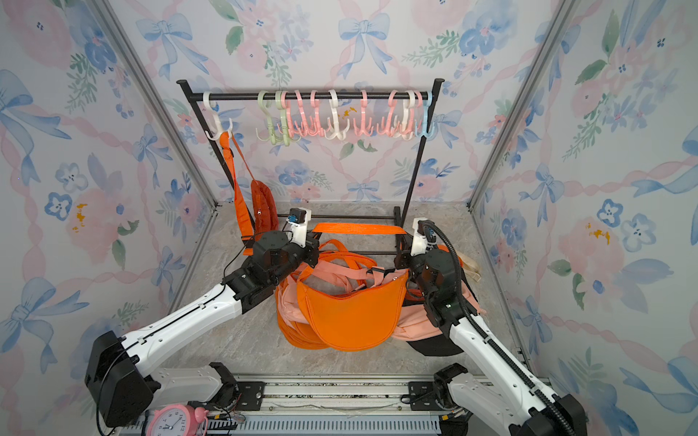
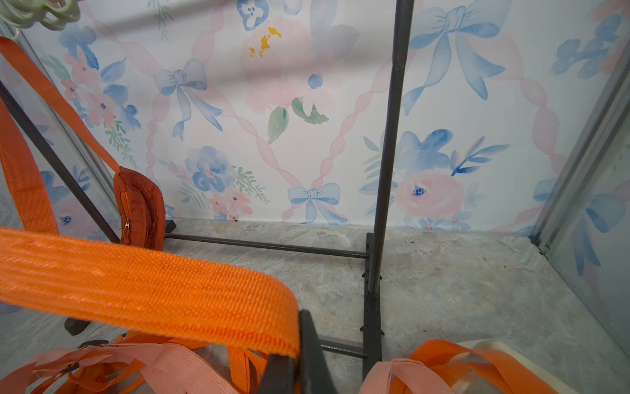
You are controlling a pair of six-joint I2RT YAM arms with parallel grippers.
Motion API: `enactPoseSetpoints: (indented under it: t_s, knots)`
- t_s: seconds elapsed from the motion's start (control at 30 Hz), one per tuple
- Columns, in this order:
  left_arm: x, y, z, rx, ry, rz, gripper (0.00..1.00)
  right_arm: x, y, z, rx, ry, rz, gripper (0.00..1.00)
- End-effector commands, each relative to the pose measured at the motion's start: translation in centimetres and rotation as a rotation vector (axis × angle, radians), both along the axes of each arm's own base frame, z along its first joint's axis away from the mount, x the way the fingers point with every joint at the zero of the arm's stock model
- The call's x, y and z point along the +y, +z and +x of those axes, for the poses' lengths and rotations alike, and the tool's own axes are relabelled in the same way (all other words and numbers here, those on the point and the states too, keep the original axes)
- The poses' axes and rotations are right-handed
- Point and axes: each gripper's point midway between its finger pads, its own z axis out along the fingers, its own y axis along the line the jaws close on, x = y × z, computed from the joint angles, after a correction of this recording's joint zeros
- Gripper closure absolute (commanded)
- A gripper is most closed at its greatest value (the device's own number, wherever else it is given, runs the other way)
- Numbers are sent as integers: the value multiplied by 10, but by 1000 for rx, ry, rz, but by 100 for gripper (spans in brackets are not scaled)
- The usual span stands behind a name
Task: Take the bag off the hook
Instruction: Place the bag inside the bag.
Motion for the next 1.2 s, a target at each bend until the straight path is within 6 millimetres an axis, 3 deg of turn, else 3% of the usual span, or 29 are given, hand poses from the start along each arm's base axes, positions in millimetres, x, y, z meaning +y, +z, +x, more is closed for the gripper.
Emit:
enactPoseSetpoints:
  t_s: [0.0, 0.17, 0.3, 0.43, 0.6, 0.73, 0.93, 1.07, 1.17]
  knots:
    - [9, 2, 19, -2, 68, -46, 100, -10, -4, 15, -4, -37, 70, 100]
    - [4, -7, 41, 24, 80, -42, 100, -18, -22, 39, 30, -62, 85, 100]
    - [-6, -23, 58, 72, 78, 6, 100, -23, -37, 46, 48, -71, 109, 94]
    - [-17, -42, 67, 107, 61, 21, 95, -24, -54, 51, 77, -73, 123, 94]
    - [-34, -62, 74, 170, 16, 23, 74, -21, -70, 54, 110, -60, 133, 93]
    - [-43, -74, 74, 203, -9, 13, 66, -14, -81, 55, 142, -21, 146, 71]
    - [-50, -79, 65, 227, -36, 6, 58, -2, -80, 53, 149, 37, 157, 50]
    - [-49, -63, 58, 194, -36, -7, 53, 3, -69, 49, 128, 56, 142, 30]
    - [-41, -40, 54, 144, -10, -13, 52, 8, -54, 43, 97, 76, 113, 22]
